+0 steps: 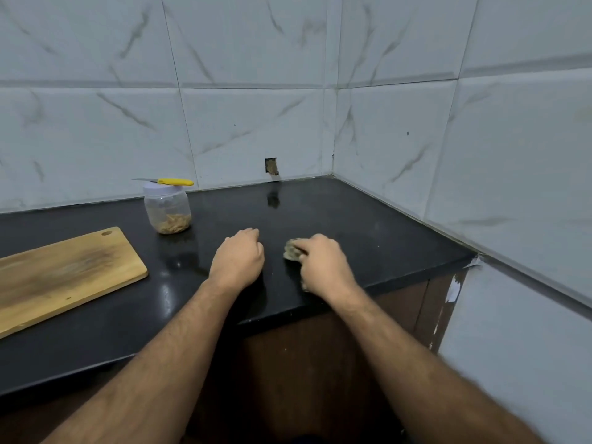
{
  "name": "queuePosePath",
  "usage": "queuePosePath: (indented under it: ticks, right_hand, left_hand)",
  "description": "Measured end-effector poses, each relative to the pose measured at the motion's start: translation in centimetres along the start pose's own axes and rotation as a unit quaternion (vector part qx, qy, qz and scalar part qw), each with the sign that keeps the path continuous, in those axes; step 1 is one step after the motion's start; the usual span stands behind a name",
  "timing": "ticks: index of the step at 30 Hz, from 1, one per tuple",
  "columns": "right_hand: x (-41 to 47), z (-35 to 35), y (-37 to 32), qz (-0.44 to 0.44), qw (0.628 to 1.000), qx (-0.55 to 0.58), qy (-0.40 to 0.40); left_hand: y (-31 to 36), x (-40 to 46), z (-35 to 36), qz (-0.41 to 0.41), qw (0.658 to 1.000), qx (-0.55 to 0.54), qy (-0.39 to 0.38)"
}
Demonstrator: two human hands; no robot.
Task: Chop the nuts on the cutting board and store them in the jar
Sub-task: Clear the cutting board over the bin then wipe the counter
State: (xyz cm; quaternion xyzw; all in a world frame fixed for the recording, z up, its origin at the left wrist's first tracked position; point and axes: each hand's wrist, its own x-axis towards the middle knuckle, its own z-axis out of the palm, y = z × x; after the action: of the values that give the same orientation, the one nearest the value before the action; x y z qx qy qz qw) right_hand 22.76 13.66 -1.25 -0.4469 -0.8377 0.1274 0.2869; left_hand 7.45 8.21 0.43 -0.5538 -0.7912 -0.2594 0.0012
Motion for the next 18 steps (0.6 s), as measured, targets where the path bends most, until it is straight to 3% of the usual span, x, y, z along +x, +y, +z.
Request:
queuePosePath:
  ticks: [4,6,10,18]
  right_hand:
    - [-1.2,2.1,-4.9,-0.118,0.992,0.007,0.041]
    - [-1.5,3.4,-5.7,-0.135,0.99,-0.045,-0.008]
    - [0.3,3.7,-4.6,-0.132,0.97,-0.142,-0.145]
    - [0.8,-1.1,5.3,0.001,0.976,-0.196,-0.099]
  left_hand:
    - [-1.9,-0.5,-1.1,-0.034,0.998,-0.03,0.042]
    - [-2.5,-0.7,-1.4,-0.048,0.996,-0.042,0.07]
    - [-2.6,-0.7,-1.0,-0.052,0.996,-0.041,0.066]
    - [2.1,-0.3,1.4,0.002,0.999,-0.042,0.002]
